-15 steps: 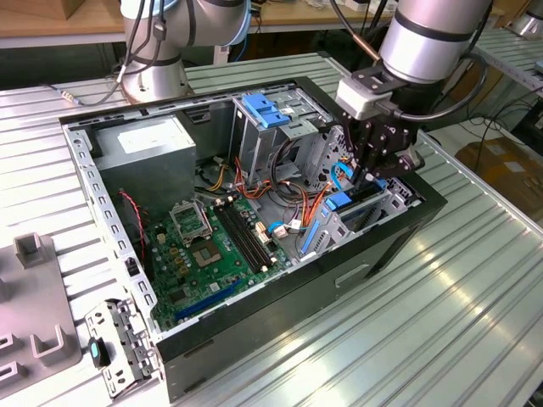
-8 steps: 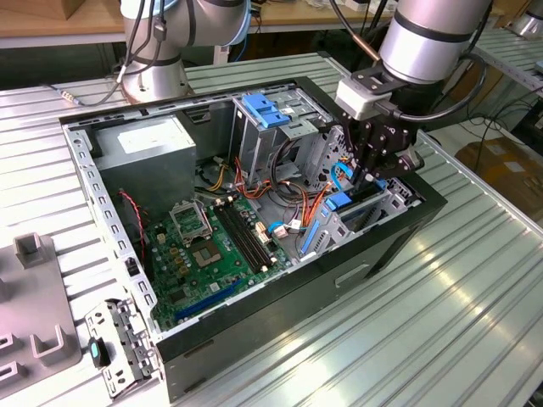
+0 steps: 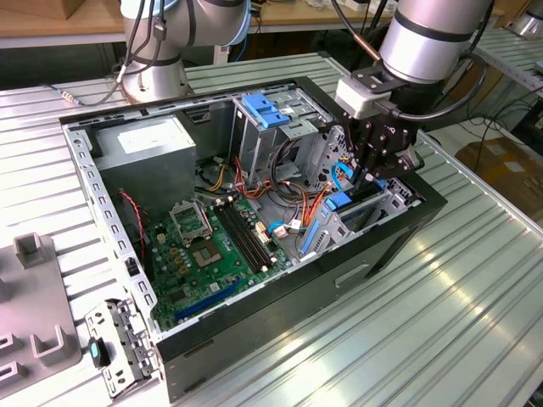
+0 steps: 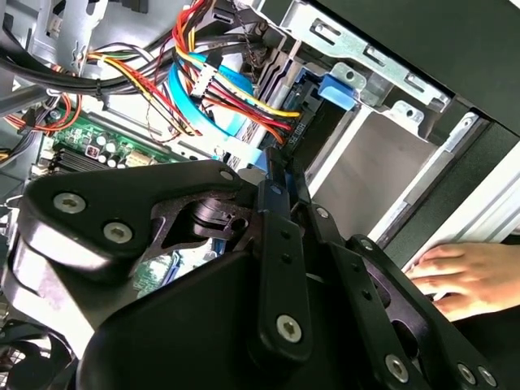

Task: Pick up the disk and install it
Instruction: 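Insert the second disk wire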

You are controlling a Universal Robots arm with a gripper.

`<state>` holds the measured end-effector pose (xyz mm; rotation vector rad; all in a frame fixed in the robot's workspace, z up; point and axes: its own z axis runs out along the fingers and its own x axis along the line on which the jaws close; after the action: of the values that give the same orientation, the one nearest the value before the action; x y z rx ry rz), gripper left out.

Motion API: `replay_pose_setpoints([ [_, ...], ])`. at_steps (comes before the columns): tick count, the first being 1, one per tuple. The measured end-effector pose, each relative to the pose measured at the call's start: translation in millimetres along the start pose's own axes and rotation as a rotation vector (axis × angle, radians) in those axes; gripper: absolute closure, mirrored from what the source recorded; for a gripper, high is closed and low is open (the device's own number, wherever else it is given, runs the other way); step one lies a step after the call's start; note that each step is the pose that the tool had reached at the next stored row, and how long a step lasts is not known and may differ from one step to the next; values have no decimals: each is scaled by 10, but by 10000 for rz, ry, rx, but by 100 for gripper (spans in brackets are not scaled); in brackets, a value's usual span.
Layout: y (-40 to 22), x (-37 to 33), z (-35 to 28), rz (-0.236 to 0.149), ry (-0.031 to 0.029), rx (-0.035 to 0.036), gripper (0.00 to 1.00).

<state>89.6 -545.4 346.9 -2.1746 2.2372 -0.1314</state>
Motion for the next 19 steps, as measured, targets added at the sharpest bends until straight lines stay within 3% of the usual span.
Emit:
replay_pose_setpoints([
  [13,0,-1,-13,278,12,-13,84],
  [14,0,8,-12,293,-23,-16,84],
  [15,-2,25,-11,327,-165,-23,84],
  [17,-2,37,-10,351,-290,-29,84],
  [19,-2,43,-9,356,-323,-31,84],
])
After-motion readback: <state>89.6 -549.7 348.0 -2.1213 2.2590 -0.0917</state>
